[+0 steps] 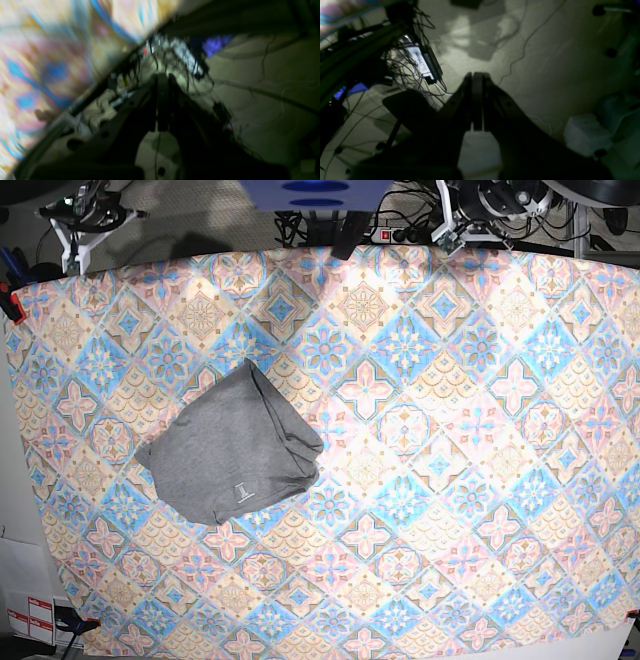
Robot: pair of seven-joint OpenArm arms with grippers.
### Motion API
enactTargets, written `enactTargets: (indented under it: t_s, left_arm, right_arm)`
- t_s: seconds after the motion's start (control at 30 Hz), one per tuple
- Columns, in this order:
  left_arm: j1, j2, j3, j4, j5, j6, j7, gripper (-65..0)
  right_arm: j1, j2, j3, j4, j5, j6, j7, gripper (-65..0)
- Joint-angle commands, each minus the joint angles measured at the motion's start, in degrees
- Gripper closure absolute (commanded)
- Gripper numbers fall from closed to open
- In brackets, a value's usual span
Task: Fold the T-shirt properly
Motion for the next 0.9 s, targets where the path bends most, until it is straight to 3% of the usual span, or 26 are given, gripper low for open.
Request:
enactTargets:
  t_s: [0.0,0.17,0.37,0.57,0.87]
  left_arm:
    - [1.37,-0.44,-0.58,0.64,-0.13,0.12,-0.69,0.0]
    - [2.51,-0.44,-2.25,-4.81,-0.57,0.12,-0.69,0.0]
    - [-2.32,1.06,-7.61,-18.35,-0.13,0.12,-0.69,0.0]
    - [-6.8,1.15,-8.22,-28.63,-0.22,0.12,-0.78,0.0]
    - [-13.31,1.23,-7.96,-43.32,0.57,0.12,-8.07,0.0]
  right_arm:
    - [-1.11,0.5,0.22,0.91,-0.05,-0.08,0.81,-0.2]
    - [-2.7,0.5,0.22,0.55,-0.05,-0.08,1.16,-0.2]
    - [-2.43,0.59,-2.07,-3.93,-3.66,-0.08,1.34,-0.2]
    - [-1.11,0.24,-7.78,-14.21,-11.31,-0.08,9.69,-0.2]
    - [5.66,0.85,-11.48,-31.27,-12.01,-0.08,16.72,-0.2]
